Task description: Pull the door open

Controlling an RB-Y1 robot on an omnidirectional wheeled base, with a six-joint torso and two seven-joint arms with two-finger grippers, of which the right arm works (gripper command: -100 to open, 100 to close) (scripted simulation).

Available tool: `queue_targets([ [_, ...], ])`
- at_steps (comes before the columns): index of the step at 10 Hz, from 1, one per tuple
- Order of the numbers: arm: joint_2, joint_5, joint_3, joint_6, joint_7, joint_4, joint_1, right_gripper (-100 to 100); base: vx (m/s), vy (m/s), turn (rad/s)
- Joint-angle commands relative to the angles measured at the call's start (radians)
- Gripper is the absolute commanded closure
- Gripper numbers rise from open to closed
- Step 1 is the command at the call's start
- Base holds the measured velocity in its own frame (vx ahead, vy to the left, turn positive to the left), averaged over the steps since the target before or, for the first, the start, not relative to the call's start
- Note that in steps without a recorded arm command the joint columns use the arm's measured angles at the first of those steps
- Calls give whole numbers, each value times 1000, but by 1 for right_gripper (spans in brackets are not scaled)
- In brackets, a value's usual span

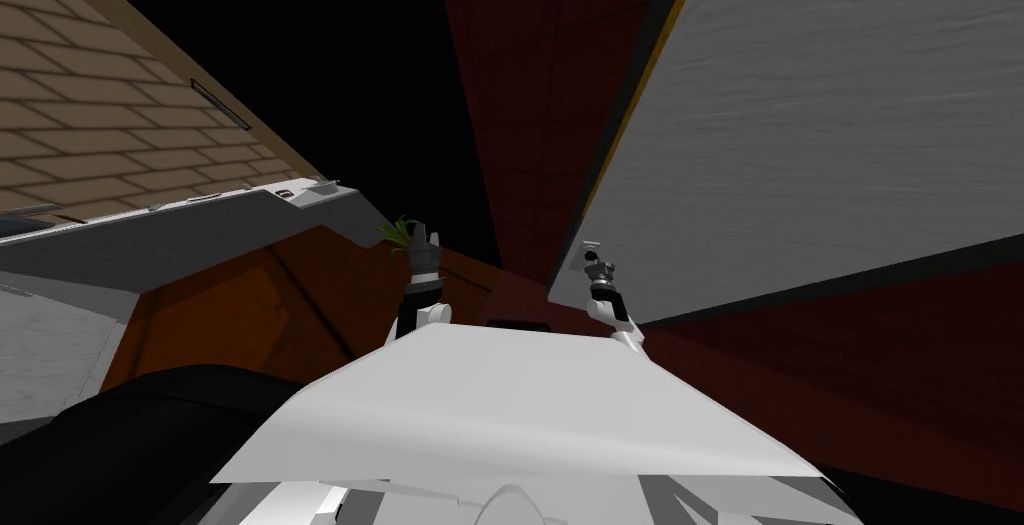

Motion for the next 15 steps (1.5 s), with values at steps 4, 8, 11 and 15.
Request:
queue_targets([
  [4, 32, -96, 22, 21, -109, -49, 23, -100, -97, -32, 58],
  [8, 65, -194, 45, 43, -221, -98, 46, -100, -100, -26, 61],
  [11, 89, -267, 62, 59, -303, -135, 63, -100, -96, -39, 59],
  [15, 113, -338, 78, 74, -384, -172, 80, -100, -91, -30, 43],
])
